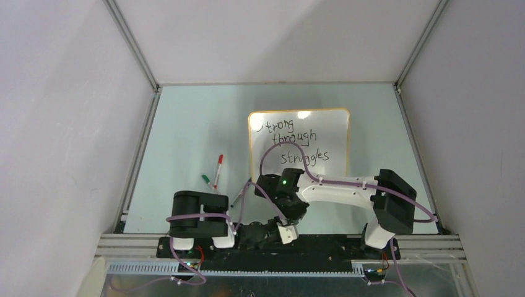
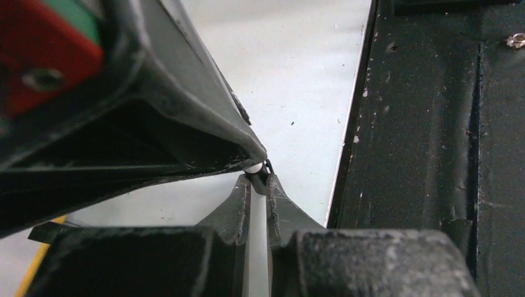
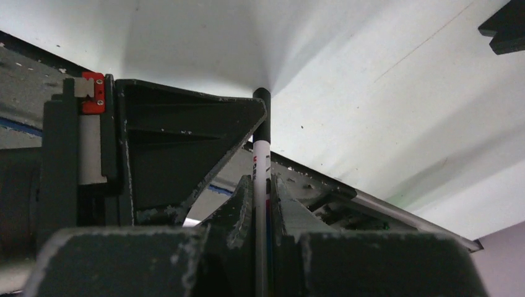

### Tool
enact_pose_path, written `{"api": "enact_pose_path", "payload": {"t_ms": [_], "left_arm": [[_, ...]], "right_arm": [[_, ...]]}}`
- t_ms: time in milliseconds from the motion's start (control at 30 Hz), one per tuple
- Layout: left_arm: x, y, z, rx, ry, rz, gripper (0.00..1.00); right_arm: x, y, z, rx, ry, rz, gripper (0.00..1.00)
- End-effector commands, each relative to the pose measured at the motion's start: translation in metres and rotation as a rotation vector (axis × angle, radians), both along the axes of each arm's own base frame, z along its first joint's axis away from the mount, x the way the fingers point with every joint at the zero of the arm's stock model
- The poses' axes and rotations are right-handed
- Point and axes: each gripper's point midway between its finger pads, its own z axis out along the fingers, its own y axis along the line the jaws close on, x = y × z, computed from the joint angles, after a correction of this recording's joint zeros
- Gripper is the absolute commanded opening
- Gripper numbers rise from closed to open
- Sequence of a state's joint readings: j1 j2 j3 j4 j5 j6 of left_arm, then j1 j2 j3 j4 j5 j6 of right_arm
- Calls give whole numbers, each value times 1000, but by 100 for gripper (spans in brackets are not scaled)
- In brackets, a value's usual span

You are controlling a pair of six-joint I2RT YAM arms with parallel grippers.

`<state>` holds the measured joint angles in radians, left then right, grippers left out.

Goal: Write a sentence on the whiteboard
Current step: Insert the whiteboard marker without the cap into the pen cap.

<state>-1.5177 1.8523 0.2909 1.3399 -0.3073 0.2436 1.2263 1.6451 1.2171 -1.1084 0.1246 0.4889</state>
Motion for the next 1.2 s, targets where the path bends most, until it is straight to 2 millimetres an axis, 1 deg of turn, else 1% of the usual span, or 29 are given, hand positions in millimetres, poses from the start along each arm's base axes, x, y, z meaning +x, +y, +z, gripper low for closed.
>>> {"api": "enact_pose_path", "payload": {"t_ms": [0, 100, 200, 267, 367, 500, 533, 633, 667, 700, 733, 767, 800, 833, 867, 900, 933, 967, 1000, 1033, 1067, 1100, 1133, 1167], "left_arm": [[8, -20, 53, -230, -5, 73, 0], [10, -16, 52, -224, -6, 88, 0], [11, -14, 54, -230, -5, 94, 0], [11, -12, 57, -238, -1, 96, 0], [11, -6, 62, -248, -3, 101, 0], [13, 5, 82, -293, -8, 116, 0], [14, 8, 84, -298, -8, 119, 0], [14, 27, 96, -330, 0, 130, 0], [16, 32, 95, -326, 4, 144, 0], [16, 40, 101, -347, 18, 153, 0], [18, 45, 96, -322, 22, 171, 0], [19, 52, 107, -358, 40, 182, 0], [21, 57, 97, -313, 55, 207, 0], [27, 65, 96, -276, 61, 255, 0], [30, 68, 95, -265, 90, 289, 1], [39, 77, 97, -215, 89, 362, 7], [43, 82, 100, -196, 94, 402, 11], [51, 95, 107, -174, 102, 484, 21], [53, 101, 111, -186, 131, 528, 27], [61, 118, 120, -173, 123, 608, 38], [63, 126, 123, -199, 161, 653, 42], [68, 145, 131, -199, 156, 722, 49], [69, 152, 139, -260, 217, 767, 55], [73, 177, 139, -247, 209, 840, 67]], "right_arm": [[-10, 27, -36, 79, 56, -32, 0], [-10, 28, -46, 67, 61, -38, 0], [-9, 30, -45, 79, 57, -40, 0], [-7, 31, -40, 96, 53, -38, 0], [-2, 32, -24, 144, 35, -44, 0], [7, 32, 3, 220, 1, -43, 0], [9, 33, 13, 254, -11, -36, 0], [20, 33, 30, 321, -44, -40, 0], [22, 34, 38, 354, -57, -39, 0], [27, 37, 43, 384, -70, -39, 0], [27, 39, 50, 422, -74, -37, 0], [32, 43, 55, 462, -79, -39, 0], [32, 47, 62, 504, -72, -36, 0], [38, 51, 68, 542, -85, -44, 0], [41, 55, 76, 586, -95, -45, 0], [47, 56, 80, 604, -104, -59, 0], [51, 59, 88, 642, -123, -64, 0], [57, 58, 95, 668, -140, -82, 0], [61, 62, 100, 696, -156, -87, 0], [66, 62, 106, 717, -171, -100, 0], [72, 66, 112, 748, -195, -106, 0], [74, 69, 117, 769, -207, -113, 0], [79, 75, 122, 799, -230, -117, 0], [83, 77, 126, 814, -246, -131, 0]]}}
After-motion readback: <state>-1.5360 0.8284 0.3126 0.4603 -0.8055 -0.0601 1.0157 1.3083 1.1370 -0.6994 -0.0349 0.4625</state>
